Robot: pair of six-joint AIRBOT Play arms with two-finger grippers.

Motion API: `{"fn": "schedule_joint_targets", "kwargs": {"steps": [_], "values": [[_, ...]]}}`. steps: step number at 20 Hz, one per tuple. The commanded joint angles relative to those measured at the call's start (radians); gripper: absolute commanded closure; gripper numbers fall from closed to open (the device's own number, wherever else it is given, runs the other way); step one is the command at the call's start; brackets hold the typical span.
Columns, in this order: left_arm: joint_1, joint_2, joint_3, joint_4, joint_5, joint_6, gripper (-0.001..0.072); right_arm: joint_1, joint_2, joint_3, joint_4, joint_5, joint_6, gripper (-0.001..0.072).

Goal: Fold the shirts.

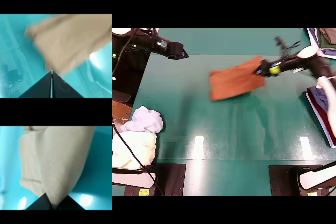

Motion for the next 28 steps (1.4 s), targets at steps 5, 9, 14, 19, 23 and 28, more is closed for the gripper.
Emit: {"fn": "schedule_joint_targets", "kwargs": {"steps": [5, 9, 14, 19, 23, 28], "values": [[-0.171, 0.000, 0.000, 0.000, 0.027, -0.003, 0.0681, -0.463, 0.094, 0.216, -0.156, 0.072, 0.030, 0.0699], [-0.232, 0.000, 0.000, 0.001, 0.033, -0.003, 0.0681, -0.630, 0.071, 0.267, -0.135, -0.019, -0.018, 0.0699], [-0.259, 0.000, 0.000, 0.001, 0.032, -0.004, 0.0681, -0.732, -0.045, 0.410, 0.032, -0.046, -0.065, 0.0700], [-0.259, 0.000, 0.000, 0.001, 0.032, -0.012, 0.0681, -0.793, -0.010, 0.363, 0.264, -0.141, -0.220, 0.0700], [-0.259, 0.000, 0.000, 0.001, 0.032, -0.011, 0.0681, -0.841, 0.042, 0.391, 0.272, -0.130, -0.241, 0.0700], [-0.259, 0.000, 0.000, 0.001, 0.032, -0.011, 0.0681, -0.899, 0.131, 0.354, 0.269, -0.022, -0.274, 0.0700]]}}
